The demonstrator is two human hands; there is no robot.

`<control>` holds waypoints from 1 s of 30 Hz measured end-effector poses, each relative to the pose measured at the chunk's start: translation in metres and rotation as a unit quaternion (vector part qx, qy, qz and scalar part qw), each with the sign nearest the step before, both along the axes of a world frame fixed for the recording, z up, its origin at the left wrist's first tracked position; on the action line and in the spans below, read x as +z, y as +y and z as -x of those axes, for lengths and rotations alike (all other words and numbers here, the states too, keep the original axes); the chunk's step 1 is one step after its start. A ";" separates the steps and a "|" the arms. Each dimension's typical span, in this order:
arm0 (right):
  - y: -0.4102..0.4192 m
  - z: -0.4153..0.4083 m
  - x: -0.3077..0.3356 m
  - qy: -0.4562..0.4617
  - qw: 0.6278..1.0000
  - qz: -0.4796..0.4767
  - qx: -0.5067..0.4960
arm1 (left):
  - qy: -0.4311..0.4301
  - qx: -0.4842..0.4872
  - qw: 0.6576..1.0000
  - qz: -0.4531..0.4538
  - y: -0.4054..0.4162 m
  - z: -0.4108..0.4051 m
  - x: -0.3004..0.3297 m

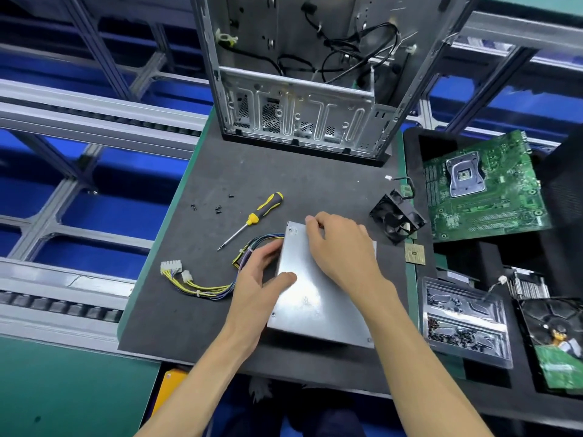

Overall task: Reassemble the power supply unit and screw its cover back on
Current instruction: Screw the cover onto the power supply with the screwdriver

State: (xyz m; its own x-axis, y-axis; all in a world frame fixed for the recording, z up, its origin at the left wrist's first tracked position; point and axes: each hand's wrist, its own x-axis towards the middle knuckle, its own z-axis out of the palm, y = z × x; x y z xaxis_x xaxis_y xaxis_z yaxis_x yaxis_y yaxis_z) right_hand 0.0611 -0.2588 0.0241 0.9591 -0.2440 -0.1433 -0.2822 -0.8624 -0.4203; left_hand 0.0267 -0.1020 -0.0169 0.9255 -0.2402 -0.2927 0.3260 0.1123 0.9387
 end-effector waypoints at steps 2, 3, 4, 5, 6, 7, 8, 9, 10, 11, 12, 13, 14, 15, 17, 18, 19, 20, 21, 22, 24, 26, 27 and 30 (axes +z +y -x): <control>-0.001 -0.001 0.001 -0.002 1.000 0.003 -0.005 | -0.004 -0.011 1.000 -0.002 0.000 0.000 -0.001; -0.002 -0.001 0.001 0.001 1.000 0.001 -0.005 | -0.006 -0.016 1.000 -0.005 0.000 0.000 0.000; -0.003 -0.002 0.000 0.003 1.000 -0.005 -0.002 | -0.008 -0.020 1.000 -0.008 0.000 -0.001 0.002; -0.003 -0.003 0.000 0.005 1.000 -0.011 0.003 | -0.010 -0.024 1.000 -0.017 0.001 -0.002 0.003; -0.005 -0.004 0.000 0.010 1.000 -0.016 0.013 | -0.013 -0.027 0.999 -0.030 0.001 -0.002 0.005; -0.006 -0.004 0.000 0.015 0.999 -0.019 0.027 | -0.018 -0.030 0.998 -0.054 0.002 -0.004 0.007; -0.007 -0.004 -0.001 0.020 0.999 -0.023 0.043 | -0.030 -0.033 0.995 -0.094 0.002 -0.006 0.010; -0.008 -0.005 -0.001 0.024 0.998 -0.025 0.059 | -0.049 -0.033 0.988 -0.146 0.003 -0.009 0.012; -0.010 -0.005 -0.001 0.027 0.997 -0.026 0.073 | -0.073 -0.027 0.977 -0.198 0.003 -0.012 0.013; -0.011 -0.006 -0.001 0.029 0.996 -0.025 0.083 | -0.101 -0.014 0.964 -0.245 0.003 -0.015 0.015; -0.013 -0.008 -0.002 0.037 0.995 -0.022 0.092 | -0.134 0.004 0.950 -0.281 0.002 -0.018 0.015; -0.016 -0.010 -0.001 0.051 0.993 -0.019 0.103 | -0.166 0.020 0.939 -0.302 0.001 -0.021 0.016; -0.019 -0.013 -0.001 0.072 0.990 -0.020 0.116 | -0.188 0.026 0.932 -0.309 -0.001 -0.024 0.015; -0.023 -0.015 0.001 0.095 0.987 -0.030 0.128 | -0.196 0.018 0.931 -0.308 -0.004 -0.028 0.014; -0.031 -0.021 0.005 0.144 0.975 -0.076 0.148 | -0.166 -0.038 0.935 -0.310 -0.006 -0.036 0.011; -0.035 -0.025 0.007 0.162 0.968 -0.103 0.160 | -0.143 -0.070 0.936 -0.315 -0.006 -0.040 0.009; -0.039 -0.028 0.008 0.176 0.961 -0.126 0.172 | -0.125 -0.097 0.935 -0.317 -0.004 -0.043 0.006; -0.041 -0.031 0.009 0.185 0.955 -0.142 0.182 | -0.111 -0.117 0.936 -0.314 -0.002 -0.045 0.004; -0.043 -0.033 0.010 0.192 0.951 -0.155 0.189 | -0.100 -0.128 0.938 -0.307 -0.001 -0.047 0.003; -0.044 -0.035 0.010 0.195 0.947 -0.165 0.193 | -0.092 -0.131 0.940 -0.300 0.000 -0.047 0.002; -0.046 -0.036 0.009 0.195 0.944 -0.186 0.193 | -0.092 -0.120 0.946 -0.288 -0.002 -0.047 -0.001; -0.046 -0.037 0.007 0.188 0.943 -0.200 0.188 | -0.095 -0.098 0.952 -0.273 -0.005 -0.046 -0.002; -0.047 -0.037 0.005 0.183 0.943 -0.206 0.185 | -0.098 -0.088 0.955 -0.264 -0.007 -0.046 -0.002; -0.051 -0.039 0.000 0.177 0.942 -0.231 0.168 | -0.107 -0.071 0.966 -0.223 -0.009 -0.047 -0.004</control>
